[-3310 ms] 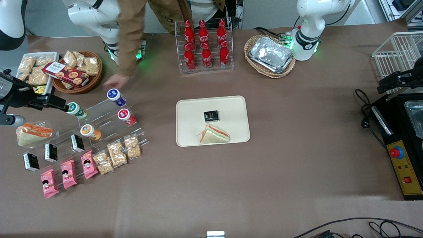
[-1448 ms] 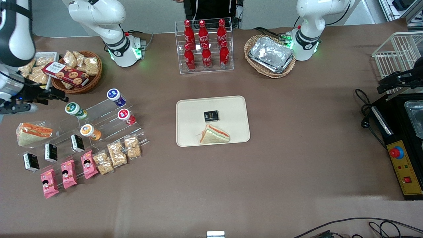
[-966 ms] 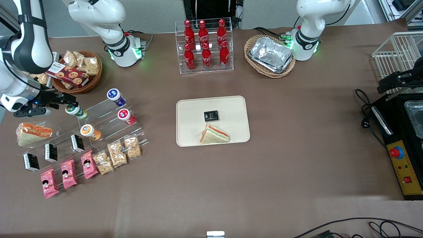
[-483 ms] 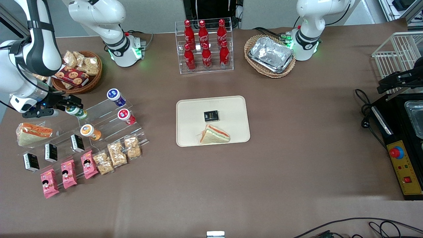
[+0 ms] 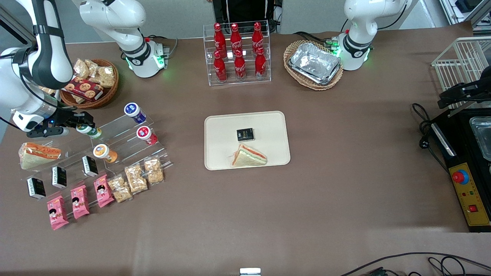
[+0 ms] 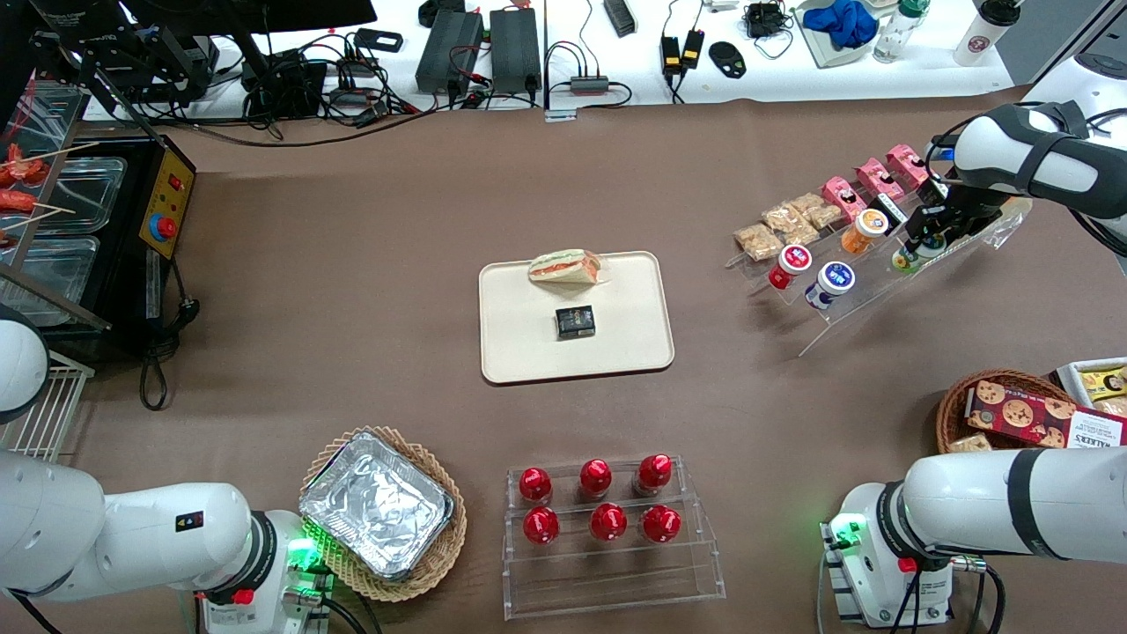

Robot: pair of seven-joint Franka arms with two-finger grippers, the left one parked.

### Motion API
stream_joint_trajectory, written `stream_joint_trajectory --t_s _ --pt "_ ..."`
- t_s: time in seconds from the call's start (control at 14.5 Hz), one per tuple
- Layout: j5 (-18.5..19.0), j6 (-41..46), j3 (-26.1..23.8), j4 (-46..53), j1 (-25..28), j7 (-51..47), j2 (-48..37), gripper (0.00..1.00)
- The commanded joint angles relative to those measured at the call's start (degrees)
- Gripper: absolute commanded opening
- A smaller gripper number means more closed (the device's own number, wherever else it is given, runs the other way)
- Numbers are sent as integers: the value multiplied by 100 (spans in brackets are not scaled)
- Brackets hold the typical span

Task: Place green gum on tray
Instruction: 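Close the right gripper on the green-labelled gum bottle's cap, then lift the gum bottle and carry it over the cream tray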

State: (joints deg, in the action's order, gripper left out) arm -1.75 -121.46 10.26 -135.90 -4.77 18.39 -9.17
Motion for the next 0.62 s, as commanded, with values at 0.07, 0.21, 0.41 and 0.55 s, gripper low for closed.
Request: stream_joint_trajectory --t_s 0.07,0.21,0.41,0.55 --pt "70 734 -33 904 55 7 64 32" --pt "70 1385 -33 1572 134 -19 161 32" --pt "44 2448 -59 2722 214 -72 398 32" --pt "0 3204 -112 3566 222 -221 661 32"
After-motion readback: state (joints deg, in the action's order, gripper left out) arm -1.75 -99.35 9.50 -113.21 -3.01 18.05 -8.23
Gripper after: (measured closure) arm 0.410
